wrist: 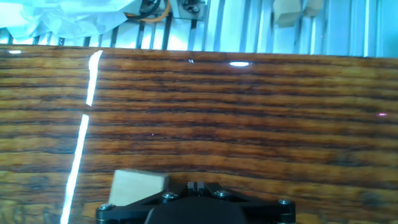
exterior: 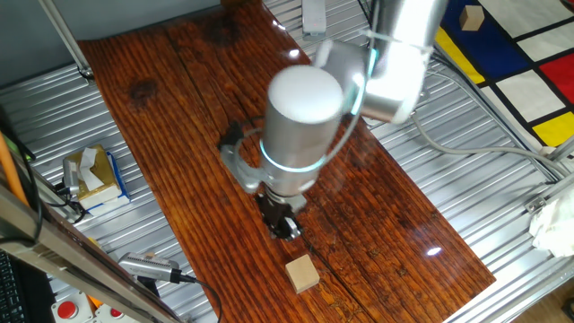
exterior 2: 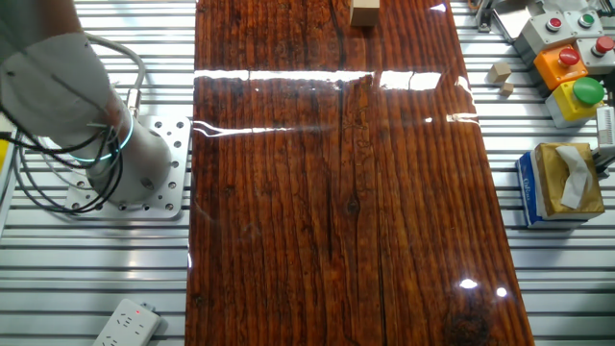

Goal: Pick up the small block on the left and move it to the right

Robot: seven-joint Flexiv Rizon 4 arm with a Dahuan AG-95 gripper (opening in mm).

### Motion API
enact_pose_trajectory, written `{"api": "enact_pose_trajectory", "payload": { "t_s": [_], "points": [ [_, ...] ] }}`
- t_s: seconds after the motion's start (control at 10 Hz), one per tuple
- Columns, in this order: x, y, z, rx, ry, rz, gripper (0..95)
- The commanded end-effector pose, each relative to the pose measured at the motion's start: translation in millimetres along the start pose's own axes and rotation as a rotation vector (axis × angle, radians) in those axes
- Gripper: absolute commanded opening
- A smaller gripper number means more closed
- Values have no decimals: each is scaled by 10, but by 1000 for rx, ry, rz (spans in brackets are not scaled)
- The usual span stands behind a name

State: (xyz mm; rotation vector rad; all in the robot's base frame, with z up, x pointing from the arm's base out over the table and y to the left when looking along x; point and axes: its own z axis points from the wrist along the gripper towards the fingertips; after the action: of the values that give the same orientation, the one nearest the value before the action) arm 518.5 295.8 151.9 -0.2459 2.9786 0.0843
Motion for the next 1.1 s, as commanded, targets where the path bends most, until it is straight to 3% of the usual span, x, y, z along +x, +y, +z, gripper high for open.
{"api": "enact_pose_trajectory", "payload": {
  "t_s": [0.1, 0.6, 1.1],
  "points": [
    [-8, -92, -33, -2, 2, -13, 0],
    [-70, -280, -68, -7, 5, -42, 0],
    [-123, -336, -107, -8, 13, -48, 0]
  ]
}}
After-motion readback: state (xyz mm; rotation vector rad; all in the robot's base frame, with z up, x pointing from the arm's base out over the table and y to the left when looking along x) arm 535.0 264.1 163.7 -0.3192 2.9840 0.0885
